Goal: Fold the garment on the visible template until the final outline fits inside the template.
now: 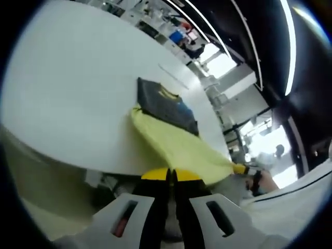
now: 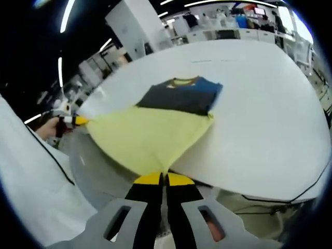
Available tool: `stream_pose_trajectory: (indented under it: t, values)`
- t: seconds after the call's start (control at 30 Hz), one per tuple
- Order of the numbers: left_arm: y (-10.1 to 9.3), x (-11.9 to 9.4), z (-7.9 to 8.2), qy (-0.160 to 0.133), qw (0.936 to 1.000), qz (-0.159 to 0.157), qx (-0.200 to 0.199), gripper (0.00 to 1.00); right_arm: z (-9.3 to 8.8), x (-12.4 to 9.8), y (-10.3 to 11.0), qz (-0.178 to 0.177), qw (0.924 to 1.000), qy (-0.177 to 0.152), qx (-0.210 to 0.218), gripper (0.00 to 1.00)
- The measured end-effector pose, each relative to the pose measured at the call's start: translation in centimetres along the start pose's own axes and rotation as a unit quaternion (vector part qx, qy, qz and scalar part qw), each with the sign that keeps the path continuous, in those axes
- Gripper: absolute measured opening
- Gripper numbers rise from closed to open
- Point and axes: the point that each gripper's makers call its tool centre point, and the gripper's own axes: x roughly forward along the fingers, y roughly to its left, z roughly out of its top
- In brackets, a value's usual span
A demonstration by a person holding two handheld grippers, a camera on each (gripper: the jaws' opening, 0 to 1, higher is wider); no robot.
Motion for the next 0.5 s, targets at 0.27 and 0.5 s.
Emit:
stream_pose_trajectory:
  t: [0.27,0.5]
  values:
    - [-1.0,-0.7,-0.9,0.011,0.9999,-0.007,0.004,0.0,-0.5,-0.6,0.3,0.004,1.0,0.004,0.001,0.03]
    - [-1.3,-1.4,-0.8,0.01,0.9999,-0.009,0.006,0.0,-0.6,-1.2,1.1,0.018,0.9998,0.009,-0.008,0.03]
